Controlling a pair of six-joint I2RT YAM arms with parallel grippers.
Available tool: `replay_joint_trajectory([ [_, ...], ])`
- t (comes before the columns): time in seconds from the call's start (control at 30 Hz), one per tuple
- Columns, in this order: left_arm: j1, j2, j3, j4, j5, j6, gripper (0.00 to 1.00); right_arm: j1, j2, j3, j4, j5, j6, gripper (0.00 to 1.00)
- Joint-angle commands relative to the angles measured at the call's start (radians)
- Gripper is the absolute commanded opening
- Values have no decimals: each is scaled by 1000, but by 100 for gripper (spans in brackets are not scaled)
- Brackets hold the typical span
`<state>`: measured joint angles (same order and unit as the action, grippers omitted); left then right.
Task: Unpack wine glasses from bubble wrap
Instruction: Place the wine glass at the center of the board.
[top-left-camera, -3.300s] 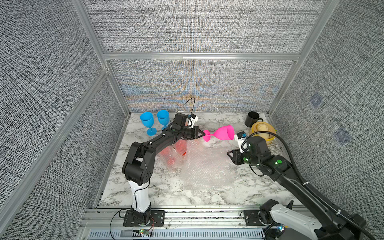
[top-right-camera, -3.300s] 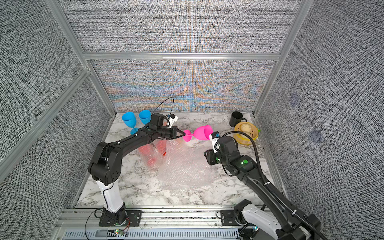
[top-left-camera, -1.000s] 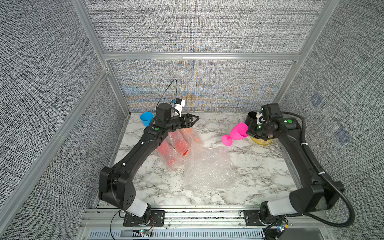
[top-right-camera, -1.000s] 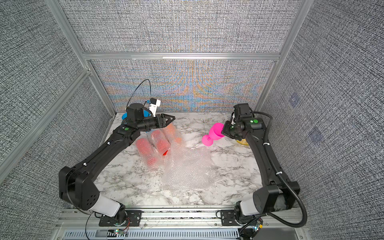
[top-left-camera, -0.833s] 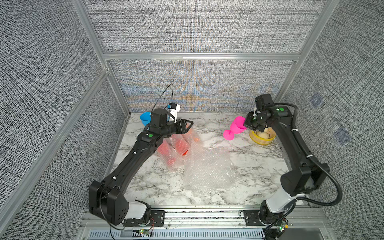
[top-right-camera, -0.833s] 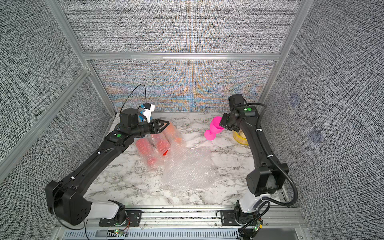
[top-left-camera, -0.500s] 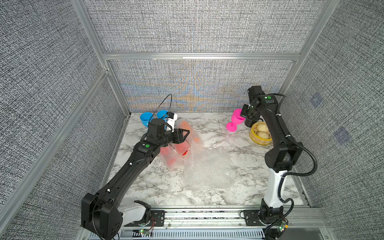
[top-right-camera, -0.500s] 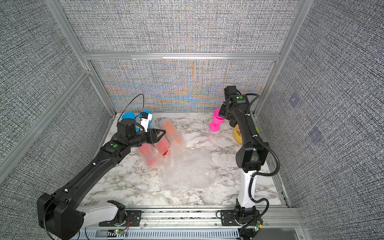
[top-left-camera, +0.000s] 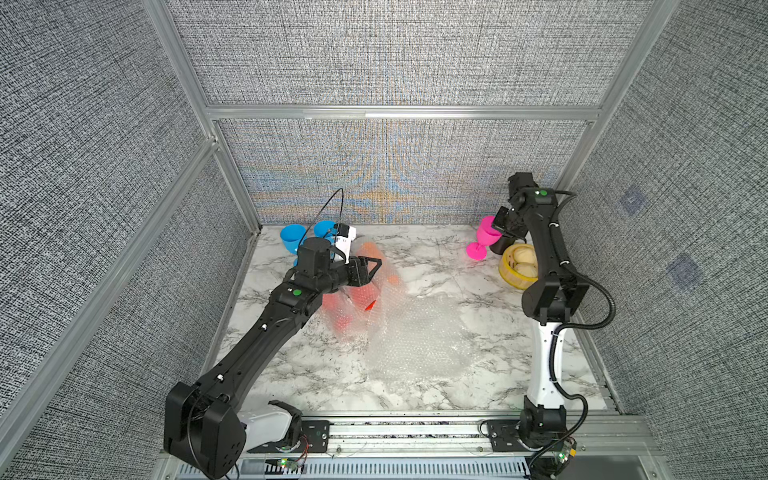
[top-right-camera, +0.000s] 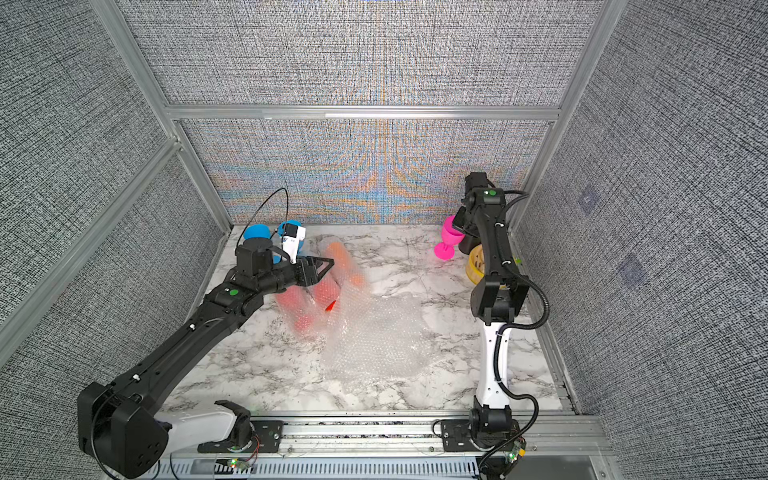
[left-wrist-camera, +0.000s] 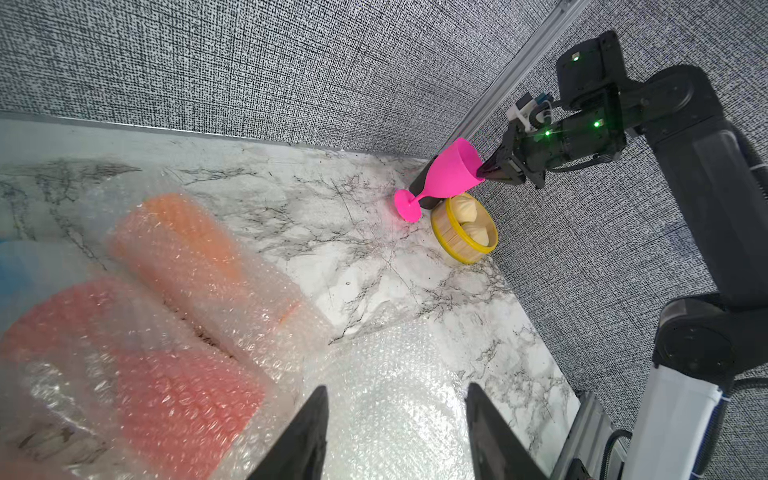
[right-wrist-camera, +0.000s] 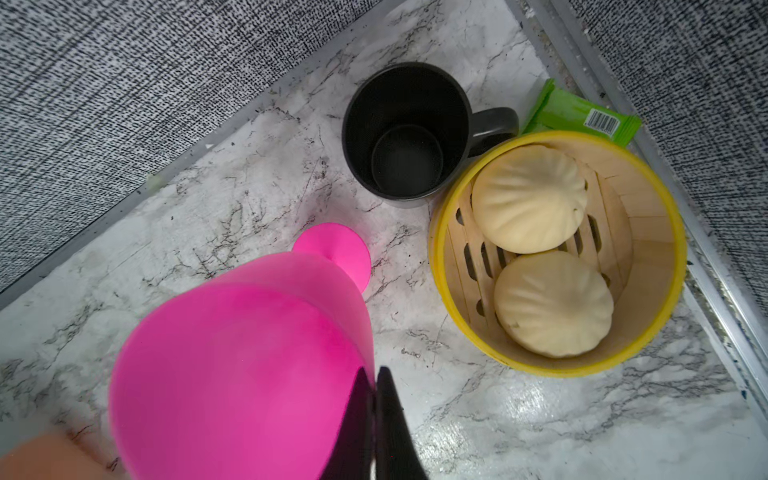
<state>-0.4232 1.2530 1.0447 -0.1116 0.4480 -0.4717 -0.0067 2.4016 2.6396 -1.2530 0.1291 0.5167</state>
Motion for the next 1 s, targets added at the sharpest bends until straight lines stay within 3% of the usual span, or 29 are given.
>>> replay_joint_trajectory([
  [0.0,0,6,5,41,19,-7,53,4,8,10,-2,7,-18,0],
  [0.4,3,30,15,45,40,-18,53,4,33,-2,3,14,-38,0],
  [0.6,4,33,18,44,38,-15,52,4,18,-5,23,-8,-30,29],
  [0.97,25,31,23,1,-23,8,52,-3,-116,-64,84,-6,-35,49],
])
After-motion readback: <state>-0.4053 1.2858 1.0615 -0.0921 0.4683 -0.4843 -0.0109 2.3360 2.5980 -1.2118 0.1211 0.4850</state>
